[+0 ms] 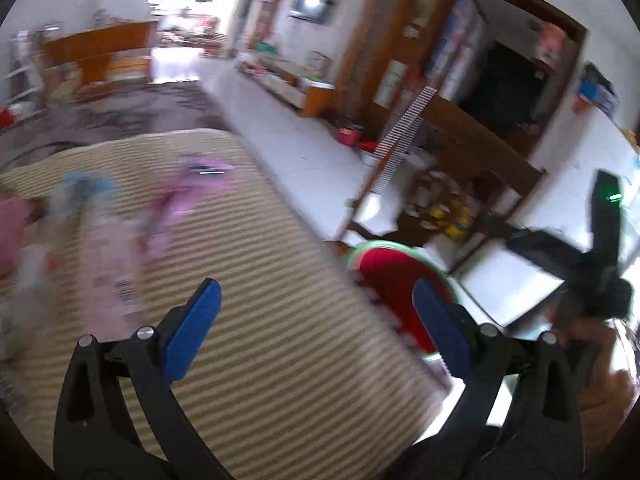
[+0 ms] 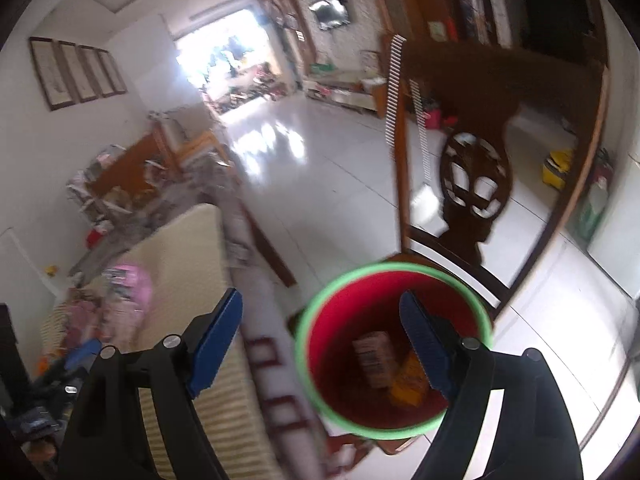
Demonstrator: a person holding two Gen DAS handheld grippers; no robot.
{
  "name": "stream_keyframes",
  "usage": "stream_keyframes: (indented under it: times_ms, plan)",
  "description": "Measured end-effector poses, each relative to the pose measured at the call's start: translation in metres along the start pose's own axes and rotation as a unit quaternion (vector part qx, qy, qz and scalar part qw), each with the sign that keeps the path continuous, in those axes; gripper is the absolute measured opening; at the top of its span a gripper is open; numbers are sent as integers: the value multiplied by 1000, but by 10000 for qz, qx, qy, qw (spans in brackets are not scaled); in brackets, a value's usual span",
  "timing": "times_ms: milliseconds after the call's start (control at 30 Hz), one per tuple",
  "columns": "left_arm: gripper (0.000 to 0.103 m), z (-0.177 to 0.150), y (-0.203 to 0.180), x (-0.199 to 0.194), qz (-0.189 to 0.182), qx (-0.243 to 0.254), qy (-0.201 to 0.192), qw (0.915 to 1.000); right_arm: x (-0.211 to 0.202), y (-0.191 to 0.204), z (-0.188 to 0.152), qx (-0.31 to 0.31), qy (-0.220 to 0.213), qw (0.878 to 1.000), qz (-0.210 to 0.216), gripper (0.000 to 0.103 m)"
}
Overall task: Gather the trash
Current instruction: 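Carry both cartons to the red bin and open both tools, then return both tools to the table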
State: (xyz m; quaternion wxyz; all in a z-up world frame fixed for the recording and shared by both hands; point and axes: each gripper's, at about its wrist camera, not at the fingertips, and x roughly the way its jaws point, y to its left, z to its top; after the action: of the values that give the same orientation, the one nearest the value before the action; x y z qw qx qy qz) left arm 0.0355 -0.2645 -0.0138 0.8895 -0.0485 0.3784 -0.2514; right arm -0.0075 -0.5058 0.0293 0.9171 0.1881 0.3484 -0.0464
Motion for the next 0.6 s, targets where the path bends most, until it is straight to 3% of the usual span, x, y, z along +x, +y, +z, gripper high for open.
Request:
stream_keyframes:
  times_ms: [167, 267, 367, 500, 600]
  plan:
    - [95, -18, 62, -58, 699, -465, -307, 9960, -15, 65, 1, -413, -79, 9972, 613, 86]
    - [94, -26, 101, -99, 1205, -722, -606, 9882, -11, 111, -11, -738, 120, 9914, 1074, 86]
    - [94, -28, 143, -140, 1759, -1029, -771, 9760, -1, 145, -27, -1084, 341, 9863, 1196, 86]
    - [94, -42, 217, -191, 2367, -1821, -888, 9502, 13, 170, -44, -1215, 650, 9811, 1359, 86]
    - [91, -58, 262, -204, 2281, -2496, -799, 9377, 22, 180, -53, -1293, 800, 9810, 1201, 86]
